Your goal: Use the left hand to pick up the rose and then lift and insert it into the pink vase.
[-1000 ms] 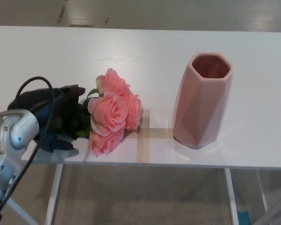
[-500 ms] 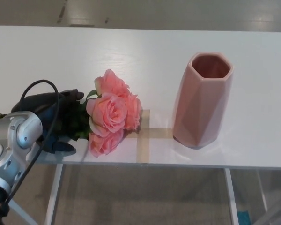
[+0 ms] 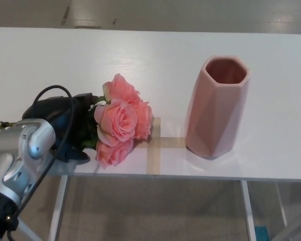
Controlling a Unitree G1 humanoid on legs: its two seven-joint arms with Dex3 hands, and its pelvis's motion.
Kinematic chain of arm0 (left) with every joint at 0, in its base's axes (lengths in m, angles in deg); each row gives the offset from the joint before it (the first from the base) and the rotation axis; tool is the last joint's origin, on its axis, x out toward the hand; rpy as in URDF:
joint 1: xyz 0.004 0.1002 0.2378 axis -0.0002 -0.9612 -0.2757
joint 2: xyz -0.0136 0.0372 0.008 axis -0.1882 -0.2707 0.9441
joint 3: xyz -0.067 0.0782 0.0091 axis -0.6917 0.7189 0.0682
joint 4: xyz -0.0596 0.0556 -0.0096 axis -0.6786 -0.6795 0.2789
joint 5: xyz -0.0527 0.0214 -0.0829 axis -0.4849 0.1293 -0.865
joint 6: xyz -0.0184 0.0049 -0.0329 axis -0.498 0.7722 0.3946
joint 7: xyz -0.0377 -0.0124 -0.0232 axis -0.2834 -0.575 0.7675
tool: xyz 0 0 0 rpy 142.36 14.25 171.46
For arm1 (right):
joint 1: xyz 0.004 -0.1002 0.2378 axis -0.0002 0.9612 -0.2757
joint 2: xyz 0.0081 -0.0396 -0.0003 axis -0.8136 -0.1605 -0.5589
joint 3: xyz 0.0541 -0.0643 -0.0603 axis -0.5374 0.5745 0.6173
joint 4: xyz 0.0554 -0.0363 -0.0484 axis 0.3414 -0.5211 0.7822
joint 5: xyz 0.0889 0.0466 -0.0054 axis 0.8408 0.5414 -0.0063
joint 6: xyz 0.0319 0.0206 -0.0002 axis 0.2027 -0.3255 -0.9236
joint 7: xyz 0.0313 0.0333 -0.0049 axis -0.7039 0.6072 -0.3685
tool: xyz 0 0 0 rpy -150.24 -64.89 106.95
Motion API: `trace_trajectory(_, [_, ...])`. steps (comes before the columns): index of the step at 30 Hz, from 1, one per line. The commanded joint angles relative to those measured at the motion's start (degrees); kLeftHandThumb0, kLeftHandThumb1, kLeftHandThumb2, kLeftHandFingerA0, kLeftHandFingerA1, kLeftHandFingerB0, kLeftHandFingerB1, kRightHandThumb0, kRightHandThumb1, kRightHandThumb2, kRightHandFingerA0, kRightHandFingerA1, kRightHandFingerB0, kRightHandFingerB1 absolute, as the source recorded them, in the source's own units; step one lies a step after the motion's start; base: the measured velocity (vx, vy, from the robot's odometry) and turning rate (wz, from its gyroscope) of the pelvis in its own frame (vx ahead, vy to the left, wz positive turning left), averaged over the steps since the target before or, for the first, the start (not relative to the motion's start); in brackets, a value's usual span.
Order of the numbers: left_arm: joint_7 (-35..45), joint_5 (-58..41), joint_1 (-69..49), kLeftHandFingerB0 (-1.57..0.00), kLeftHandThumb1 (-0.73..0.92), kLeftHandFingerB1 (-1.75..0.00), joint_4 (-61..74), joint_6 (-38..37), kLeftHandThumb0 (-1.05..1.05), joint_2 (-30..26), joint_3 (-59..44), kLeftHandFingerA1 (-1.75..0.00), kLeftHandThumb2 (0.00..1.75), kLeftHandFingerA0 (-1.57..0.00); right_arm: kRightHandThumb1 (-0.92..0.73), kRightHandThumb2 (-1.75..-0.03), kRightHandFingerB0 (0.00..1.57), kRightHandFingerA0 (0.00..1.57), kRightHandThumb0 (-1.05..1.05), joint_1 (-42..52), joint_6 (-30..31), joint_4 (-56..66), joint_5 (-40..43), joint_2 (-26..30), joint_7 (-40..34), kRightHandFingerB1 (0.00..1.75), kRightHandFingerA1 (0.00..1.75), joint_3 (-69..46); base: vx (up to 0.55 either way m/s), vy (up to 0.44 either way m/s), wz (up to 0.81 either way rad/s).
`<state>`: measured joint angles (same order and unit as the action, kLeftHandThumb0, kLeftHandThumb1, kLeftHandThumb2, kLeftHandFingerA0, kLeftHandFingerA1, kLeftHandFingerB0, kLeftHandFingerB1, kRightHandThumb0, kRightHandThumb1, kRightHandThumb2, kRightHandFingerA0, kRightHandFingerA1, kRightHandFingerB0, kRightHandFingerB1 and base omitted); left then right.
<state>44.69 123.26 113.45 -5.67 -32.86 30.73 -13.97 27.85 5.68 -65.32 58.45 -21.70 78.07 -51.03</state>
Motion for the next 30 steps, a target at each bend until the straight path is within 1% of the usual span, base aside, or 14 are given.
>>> trace_trajectory(1, [-0.8, 0.9, 0.6, 0.0, 0.33, -0.26, -0.6, 0.3, -0.47, 1.1, 0.9, -0.19, 0.71, 0.0, -0.58, -0.57, 0.54, 0.68, -0.23, 0.0, 0.7, -0.3, 0.8, 0.3, 0.7, 0.44, 0.5, -0.3, 0.0, 0.0, 0.0])
trace_trajectory(5, [-0.7, 1.5, 0.7, -0.03, 0.33, -0.28, -0.9, 0.4, -0.49, 1.4, 1.8, -0.22, 0.7, -0.03, -0.58, -0.57, 0.55, 0.68, -0.24, -0.2, 0.9, -0.3, 1.1, 0.4, 0.8, 0.44, 0.5, -0.5, 0.0, 0.0, 0.0])
trace_trajectory(6, [-1.1, 2.0, 1.3, 0.0, 0.43, -0.48, -2.4, -0.7, -0.28, 1.4, 2.6, -0.48, 0.94, 0.0, -0.58, -0.57, 0.55, 0.68, -0.24, -0.1, 0.9, -0.2, 1.2, 0.3, 0.8, 0.44, 0.5, -0.5, 0.0, 0.0, 0.0])
trace_trajectory(7, [-1.0, 1.7, 1.6, -0.24, 0.67, -0.31, -2.9, -1.6, -0.38, 1.4, 2.7, -0.34, 0.62, -0.4, -0.58, -0.57, 0.55, 0.68, -0.24, -0.1, 0.8, -0.2, 1.2, 0.3, 0.9, 0.44, 0.5, -0.5, 0.0, 0.0, 0.0])
trace_trajectory(8, [-0.9, 1.4, 1.7, -0.24, 0.67, -0.31, -3.1, -1.9, -0.38, 1.4, 2.8, -0.34, 0.62, -0.4, -0.58, -0.57, 0.55, 0.68, -0.24, -0.1, 0.8, -0.2, 1.3, 0.2, 1.0, 0.44, 0.5, -0.5, 0.0, 0.0, 0.0])
trace_trajectory(9, [-0.9, 0.9, 2.1, -0.35, 0.61, -0.43, -4.0, -2.7, -0.41, 1.6, 2.9, -0.55, 0.79, -0.7, -0.58, -0.57, 0.55, 0.68, -0.24, -0.1, 0.8, -0.2, 1.3, 0.3, 1.0, 0.44, 0.5, -0.5, 0.0, 0.0, 0.0])
trace_trajectory(10, [-0.2, 0.9, 2.3, -0.49, 0.73, -0.35, -4.3, -2.7, -0.28, 1.8, 3.3, -0.92, 0.62, -0.86, -0.58, -0.57, 0.55, 0.68, -0.24, 0.0, 0.7, -0.2, 1.4, 0.3, 1.0, 0.44, 0.5, -0.5, 0.0, 0.0, 0.0])
trace_trajectory(11, [0.6, 1.6, 2.7, -0.58, 0.71, -0.4, -4.4, -2.1, -0.22, 1.9, 4.1, -1.52, 0.61, -0.67, -0.58, -0.57, 0.54, 0.67, -0.24, -0.1, 0.8, -0.1, 1.5, 0.2, 1.0, 0.44, 0.5, -0.5, 0.0, 0.0, 0.0])
trace_trajectory(12, [0.8, 2.3, 2.8, -0.63, 0.7, -0.39, -4.6, -1.8, -0.18, 1.9, 4.8, -1.63, 0.54, -0.59, -0.58, -0.57, 0.54, 0.67, -0.23, -0.1, 0.9, -0.1, 1.5, 0.2, 0.9, 0.44, 0.5, -0.4, 0.0, 0.0, 0.0])
trace_trajectory(14, [0.9, 3.5, 2.8, -0.65, 0.72, -0.39, -4.9, -1.2, -0.16, 1.8, 6.4, -1.64, 0.52, -0.57, -0.58, -0.57, 0.54, 0.67, -0.23, -0.2, 0.9, -0.1, 1.7, 0.1, 1.1, 0.44, 0.5, -0.6, 0.0, 0.0, 0.0])
trace_trajectory(16, [-0.3, 4.3, 2.1, -0.56, 0.72, -0.42, -4.4, -0.5, -0.16, 1.8, 7.2, -1.33, 0.62, -0.67, -0.58, -0.57, 0.55, 0.67, -0.22, -0.1, 0.7, -0.1, 1.9, 0.1, 1.4, 0.44, 0.5, -0.7, 0.0, 0.0, 0.0])
trace_trajectory(20, [-1.4, 3.9, 2.4, -0.52, 0.75, -0.4, -5.0, -1.0, -0.19, 2.1, 7.2, -1.2, 0.62, -0.76, -0.58, -0.57, 0.55, 0.67, -0.22, -0.2, 0.6, 0.0, 1.7, 0.2, 1.4, 0.45, 0.5, -0.7, 0.0, 0.0, 0.0])
trace_trajectory(25, [-2.6, 2.9, 2.2, -0.6, 0.75, -0.42, -4.9, -1.9, -0.21, 2.3, 6.2, -1.19, 0.62, -0.75, -0.58, -0.57, 0.57, 0.68, -0.22, -0.2, 0.6, -0.1, 1.7, 0.2, 1.3, 0.45, 0.5, -0.6, 0.0, 0.0, 0.0])
trace_trajectory(30, [-6.3, 2.4, 1.0, -0.79, 0.73, -0.53, -3.8, -4.7, -0.2, 2.0, 4.7, -1.32, 0.63, -0.69, -0.57, -0.57, 0.59, 0.68, -0.21, 0.1, 0.5, -0.1, 1.4, 0.3, 1.4, 0.46, 0.5, -0.4, 0.0, 0.0, 0.0])
